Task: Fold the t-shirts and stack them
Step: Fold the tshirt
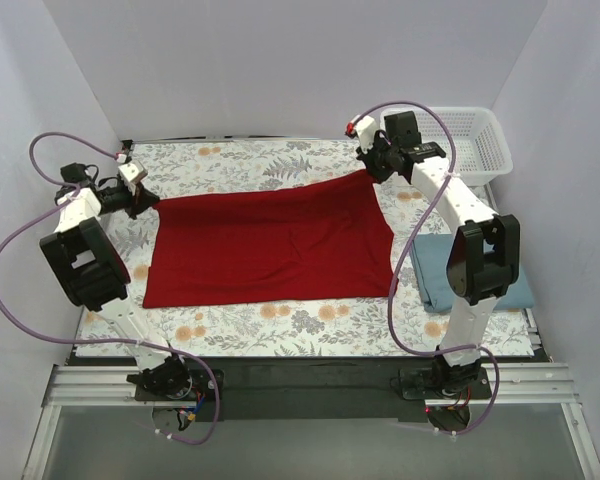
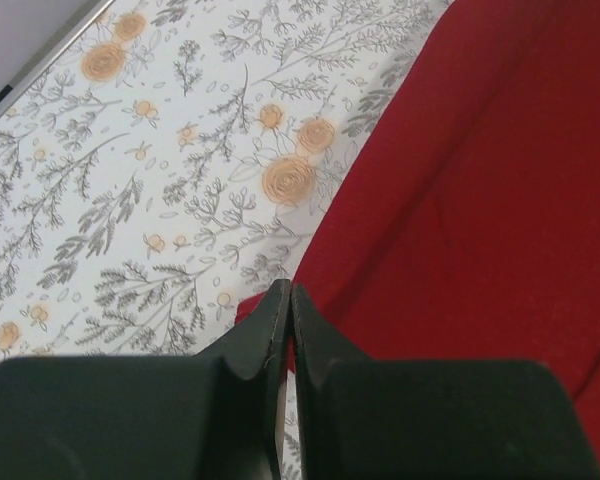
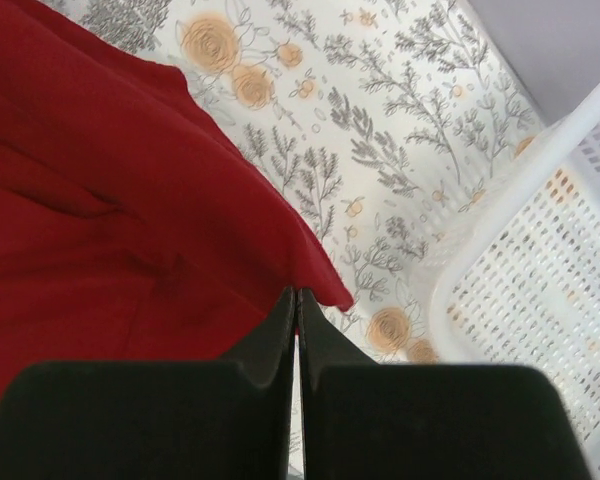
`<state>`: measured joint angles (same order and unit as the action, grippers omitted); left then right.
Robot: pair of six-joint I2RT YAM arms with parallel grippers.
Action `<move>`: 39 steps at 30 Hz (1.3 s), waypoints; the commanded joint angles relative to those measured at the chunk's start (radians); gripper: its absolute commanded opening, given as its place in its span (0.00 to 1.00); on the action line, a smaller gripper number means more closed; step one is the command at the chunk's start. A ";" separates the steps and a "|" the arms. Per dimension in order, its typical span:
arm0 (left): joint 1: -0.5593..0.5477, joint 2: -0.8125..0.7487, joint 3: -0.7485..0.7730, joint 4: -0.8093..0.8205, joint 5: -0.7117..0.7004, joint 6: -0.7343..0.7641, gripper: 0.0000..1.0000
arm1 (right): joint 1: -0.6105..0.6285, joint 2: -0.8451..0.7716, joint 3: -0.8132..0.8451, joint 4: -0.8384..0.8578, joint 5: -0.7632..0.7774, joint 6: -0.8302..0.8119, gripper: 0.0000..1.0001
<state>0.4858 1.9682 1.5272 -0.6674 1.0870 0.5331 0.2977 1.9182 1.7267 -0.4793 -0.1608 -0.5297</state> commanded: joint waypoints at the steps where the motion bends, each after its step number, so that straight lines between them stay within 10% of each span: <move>1: 0.039 -0.101 -0.036 -0.064 0.039 0.099 0.00 | 0.003 -0.097 -0.056 -0.033 -0.028 -0.016 0.01; 21: 0.094 -0.255 -0.263 -0.250 -0.018 0.416 0.00 | 0.046 -0.390 -0.453 -0.074 -0.051 -0.004 0.01; 39: 0.106 -0.232 -0.389 -0.182 -0.121 0.441 0.00 | 0.060 -0.297 -0.557 -0.053 0.026 -0.006 0.01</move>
<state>0.5869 1.7710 1.1393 -0.8963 0.9764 0.9691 0.3557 1.6104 1.1053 -0.5442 -0.1608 -0.5301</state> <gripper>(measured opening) 0.009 0.020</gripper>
